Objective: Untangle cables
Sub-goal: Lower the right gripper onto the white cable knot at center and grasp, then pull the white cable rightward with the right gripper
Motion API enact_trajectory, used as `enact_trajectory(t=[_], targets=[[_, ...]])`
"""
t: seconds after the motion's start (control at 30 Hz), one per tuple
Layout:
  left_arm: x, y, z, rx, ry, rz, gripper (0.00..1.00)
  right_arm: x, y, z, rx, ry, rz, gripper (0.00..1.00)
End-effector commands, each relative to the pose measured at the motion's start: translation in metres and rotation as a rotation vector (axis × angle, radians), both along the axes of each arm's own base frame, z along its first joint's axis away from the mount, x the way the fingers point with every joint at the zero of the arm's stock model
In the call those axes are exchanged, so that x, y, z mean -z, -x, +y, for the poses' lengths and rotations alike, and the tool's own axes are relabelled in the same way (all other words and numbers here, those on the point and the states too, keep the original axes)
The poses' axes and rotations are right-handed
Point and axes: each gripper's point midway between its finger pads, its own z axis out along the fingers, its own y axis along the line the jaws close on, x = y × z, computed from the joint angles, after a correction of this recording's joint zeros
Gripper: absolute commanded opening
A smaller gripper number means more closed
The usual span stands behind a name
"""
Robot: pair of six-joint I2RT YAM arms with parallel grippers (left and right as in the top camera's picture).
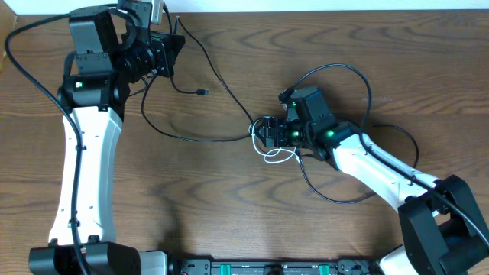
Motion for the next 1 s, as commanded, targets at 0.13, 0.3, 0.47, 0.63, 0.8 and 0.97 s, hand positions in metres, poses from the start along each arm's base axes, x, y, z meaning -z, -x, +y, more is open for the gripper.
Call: enact_trajectory(t=[0.13,0.3,0.47,0.63,0.8,0.97], targets=[[-0.009,0.006,-0.004,0.014,0.007,-0.019,0.08,0.009,-0.015,-0.010,0.123,0.110,-0.053,0.76],[-0.010,0.006,-0.004,0.015,0.007,-0.022,0.08,0.021,-0.019,-0.006,0.144,0.105,-0.037,0.76],[-0.011,0.007,-0.005,0.020,0.010,-0.025,0.08,0.038,-0.022,0.003,0.144,0.096,-0.029,0.76],[-0.012,0.007,-0.005,0.021,0.010,-0.030,0.08,0.041,-0.025,0.008,0.151,0.078,-0.032,0.73],[-0.013,0.007,-0.005,0.020,0.010,-0.032,0.08,0.039,-0.027,0.008,0.153,0.076,-0.042,0.63],[-0.013,0.007,-0.005,0.020,0.010,-0.032,0.08,0.036,-0.033,0.008,0.162,0.071,-0.068,0.21]])
